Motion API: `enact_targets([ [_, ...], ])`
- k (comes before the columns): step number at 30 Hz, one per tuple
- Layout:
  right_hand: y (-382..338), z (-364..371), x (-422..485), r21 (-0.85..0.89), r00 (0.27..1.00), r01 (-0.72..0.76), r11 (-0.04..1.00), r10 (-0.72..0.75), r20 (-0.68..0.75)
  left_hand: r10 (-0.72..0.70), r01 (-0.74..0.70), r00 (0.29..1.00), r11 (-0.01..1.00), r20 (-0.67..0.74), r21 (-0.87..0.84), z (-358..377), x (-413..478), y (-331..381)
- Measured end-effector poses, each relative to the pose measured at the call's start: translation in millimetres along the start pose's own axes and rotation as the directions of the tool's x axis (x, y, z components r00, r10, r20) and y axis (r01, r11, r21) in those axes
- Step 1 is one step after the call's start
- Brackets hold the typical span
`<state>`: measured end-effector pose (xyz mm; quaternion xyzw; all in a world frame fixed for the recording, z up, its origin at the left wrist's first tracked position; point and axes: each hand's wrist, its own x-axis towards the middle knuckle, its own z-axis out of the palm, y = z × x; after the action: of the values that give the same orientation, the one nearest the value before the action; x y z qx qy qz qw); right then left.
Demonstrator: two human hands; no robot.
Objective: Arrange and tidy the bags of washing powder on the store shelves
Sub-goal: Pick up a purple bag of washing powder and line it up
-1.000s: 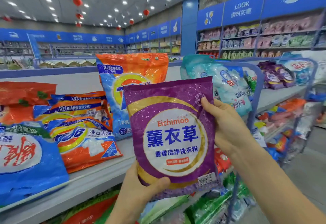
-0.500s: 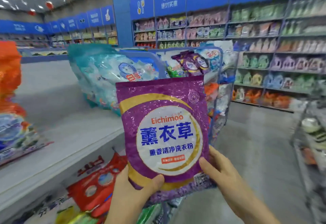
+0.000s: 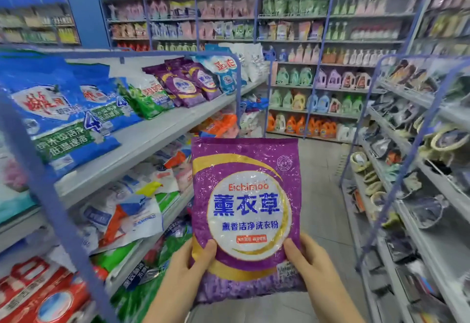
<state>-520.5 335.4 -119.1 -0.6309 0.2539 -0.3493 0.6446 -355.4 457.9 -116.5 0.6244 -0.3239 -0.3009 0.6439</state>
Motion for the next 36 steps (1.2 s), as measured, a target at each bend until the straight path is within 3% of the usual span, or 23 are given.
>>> enact_targets([
  [7,12.5,-43.3,138.1,0.034,0.997,-0.002,0.999,0.005,-0.08,-0.064,0.078,0.991,0.99,0.121,-0.113,44.6,145.5,4.2],
  [15,17.4,-78.9,306.2,0.05,0.992,0.011,0.999,-0.005,-0.13,-0.16,0.17,0.985,0.967,0.068,-0.19,82.9,341.2,4.8],
  [19,26.3,-104.5,377.2,0.078,0.989,0.012,0.997,0.0,-0.149,-0.018,0.026,0.992,0.998,0.121,-0.06,90.1,410.8,-10.8],
  [22,37.0,-123.2,434.9,0.089,0.99,0.001,0.996,0.011,-0.142,-0.127,0.128,0.99,0.992,-0.056,0.007,124.5,476.5,-8.9],
  [25,47.3,-145.4,500.2,0.079,0.993,-0.006,0.997,0.015,-0.115,-0.124,0.124,0.981,0.992,-0.146,-0.013,153.0,528.0,3.2],
  [27,50.6,-160.9,547.7,0.072,0.998,-0.007,0.997,0.012,-0.069,-0.059,0.06,0.998,0.998,-0.021,0.023,155.0,564.0,-7.9],
  [28,50.7,-168.5,572.4,0.07,0.999,-0.005,0.998,0.008,-0.04,-0.035,0.034,0.999,0.999,-0.037,-0.011,156.5,583.0,-14.4],
  [30,48.7,-183.4,623.7,0.07,1.0,0.002,0.998,-0.003,0.023,0.026,-0.019,0.987,0.999,-0.156,0.046,171.6,619.8,-8.5],
  [32,43.2,-195.1,676.3,0.067,0.995,0.012,0.998,-0.019,0.1,0.014,0.022,0.966,0.991,-0.259,0.135,190.8,647.8,9.6],
  [36,31.5,-195.6,774.3,0.046,0.958,0.047,0.998,-0.058,0.28,-0.023,0.022,0.926,1.0,-0.376,-0.008,186.4,711.9,19.6],
])
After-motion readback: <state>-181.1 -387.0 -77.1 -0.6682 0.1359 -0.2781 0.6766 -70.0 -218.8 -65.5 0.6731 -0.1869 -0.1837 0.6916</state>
